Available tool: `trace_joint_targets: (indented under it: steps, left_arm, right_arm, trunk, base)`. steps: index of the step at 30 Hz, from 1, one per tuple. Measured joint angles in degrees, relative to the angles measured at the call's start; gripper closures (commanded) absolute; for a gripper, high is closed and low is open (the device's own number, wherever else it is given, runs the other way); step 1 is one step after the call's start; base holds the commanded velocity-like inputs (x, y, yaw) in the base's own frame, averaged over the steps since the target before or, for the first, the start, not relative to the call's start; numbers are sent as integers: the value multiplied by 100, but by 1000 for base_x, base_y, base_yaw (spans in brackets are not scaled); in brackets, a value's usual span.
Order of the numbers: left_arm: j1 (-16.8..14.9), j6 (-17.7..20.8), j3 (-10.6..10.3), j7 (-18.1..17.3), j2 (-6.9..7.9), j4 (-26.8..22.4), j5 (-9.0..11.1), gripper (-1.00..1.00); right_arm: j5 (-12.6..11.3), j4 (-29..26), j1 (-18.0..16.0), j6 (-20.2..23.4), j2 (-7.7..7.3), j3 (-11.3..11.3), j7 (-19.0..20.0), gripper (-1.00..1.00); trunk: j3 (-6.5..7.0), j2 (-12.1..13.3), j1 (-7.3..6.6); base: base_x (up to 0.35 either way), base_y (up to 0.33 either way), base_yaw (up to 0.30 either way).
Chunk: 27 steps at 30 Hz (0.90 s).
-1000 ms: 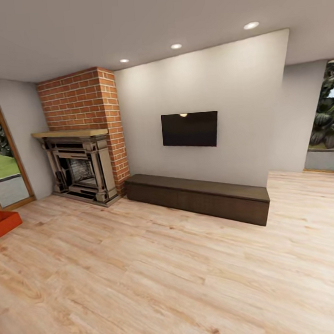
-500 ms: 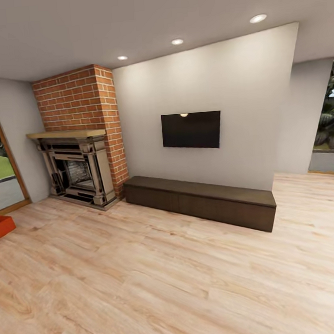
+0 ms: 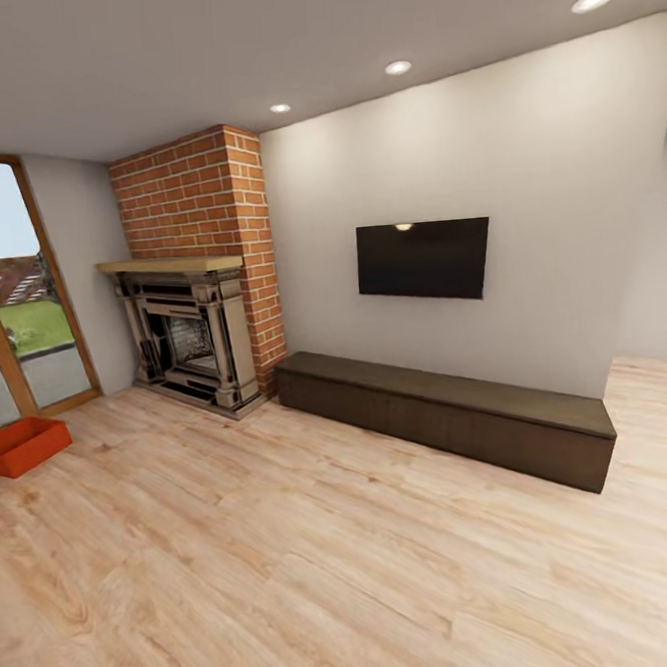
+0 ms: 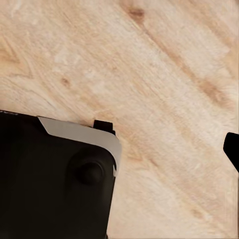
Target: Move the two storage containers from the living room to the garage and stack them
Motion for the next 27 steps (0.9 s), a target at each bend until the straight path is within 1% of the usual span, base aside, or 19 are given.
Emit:
trace_joint_targets:
  steps: [27]
  left_arm:
    - [0,26,-1,0,0,0,0,-100]
  right_arm:
    - [-15,2,0,-14,-12,-31,-14,-100]
  trunk:
    - [0,0,0]
  base:
    - [322,0,270]
